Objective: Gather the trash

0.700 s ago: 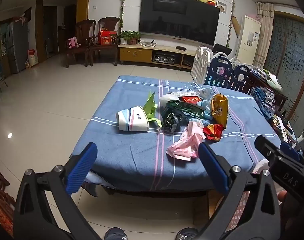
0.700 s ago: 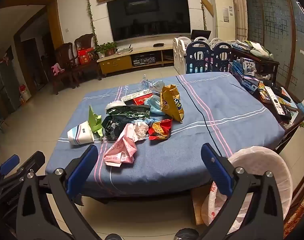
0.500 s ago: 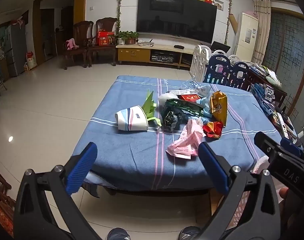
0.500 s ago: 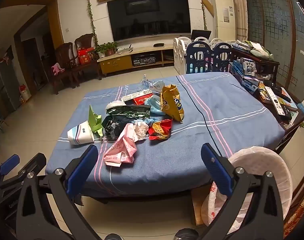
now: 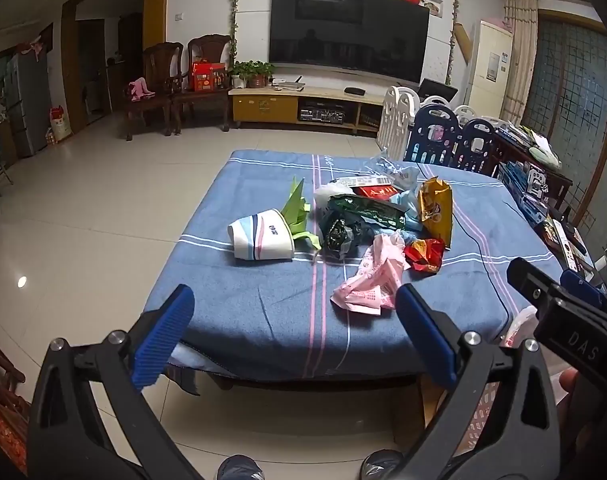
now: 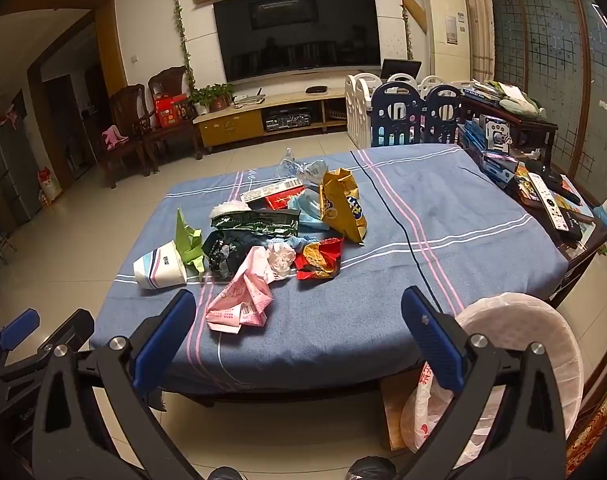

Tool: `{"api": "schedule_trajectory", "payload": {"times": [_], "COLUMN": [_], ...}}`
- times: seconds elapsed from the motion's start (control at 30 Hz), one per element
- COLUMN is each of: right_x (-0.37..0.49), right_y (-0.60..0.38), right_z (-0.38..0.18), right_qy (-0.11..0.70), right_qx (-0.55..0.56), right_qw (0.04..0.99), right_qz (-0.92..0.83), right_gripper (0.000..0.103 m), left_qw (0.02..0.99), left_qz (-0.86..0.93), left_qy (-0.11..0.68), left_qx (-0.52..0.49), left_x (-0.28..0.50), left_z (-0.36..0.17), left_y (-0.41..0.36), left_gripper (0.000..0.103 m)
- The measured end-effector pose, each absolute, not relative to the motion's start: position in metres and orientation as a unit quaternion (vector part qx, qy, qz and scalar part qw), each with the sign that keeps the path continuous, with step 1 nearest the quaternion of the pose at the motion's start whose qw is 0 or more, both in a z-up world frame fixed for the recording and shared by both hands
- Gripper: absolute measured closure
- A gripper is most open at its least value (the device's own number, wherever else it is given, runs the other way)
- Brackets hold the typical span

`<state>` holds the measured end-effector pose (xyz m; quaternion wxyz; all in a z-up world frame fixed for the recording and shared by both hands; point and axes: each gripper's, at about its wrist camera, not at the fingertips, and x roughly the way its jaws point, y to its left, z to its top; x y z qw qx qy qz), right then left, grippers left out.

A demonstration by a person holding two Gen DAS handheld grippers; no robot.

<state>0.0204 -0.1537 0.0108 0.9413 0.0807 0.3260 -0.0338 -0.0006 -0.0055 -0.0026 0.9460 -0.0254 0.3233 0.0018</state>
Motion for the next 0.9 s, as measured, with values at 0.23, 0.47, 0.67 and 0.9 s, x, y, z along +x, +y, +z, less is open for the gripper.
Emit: {"api": "schedule_trajectory", "payload": {"times": [0.23, 0.47, 0.67, 0.9], "right_x": [0.0208, 0.0203, 0.0208, 0.0204], "right_y": [-0.1539, -0.1545, -0.1549, -0.1551], "right_z": [0.0107, 0.0101, 0.0101, 0.0103], "right_qy": [0.326, 0.325, 0.326, 0.325], "right_qx": [0.082, 0.084, 0.085, 0.085], "right_qw": [0.941, 0.941, 0.941, 0.941], "right_qz": [-0.034, -0.034, -0.034, -0.034], "right_gripper": [0.003, 0.003, 0.003, 0.003], "left_qw": [0.946, 0.946, 0.946, 0.946], "left_qz": [0.001, 0.000, 0.000, 0.000], "left_qy": [0.324, 0.325, 0.325, 0.325], "left_qx": [-0.021, -0.017, -0.017, -0.015], "left_x": [-0.0002, 0.0001, -0.0001, -0.0002], "left_z": [-0.0026, -0.0036, -0.0035, -0.0037], "left_y": [-0.0072, -0.0088, -0.0093, -0.0099], "left_gripper": [0.003, 0.003, 0.003, 0.003]}}
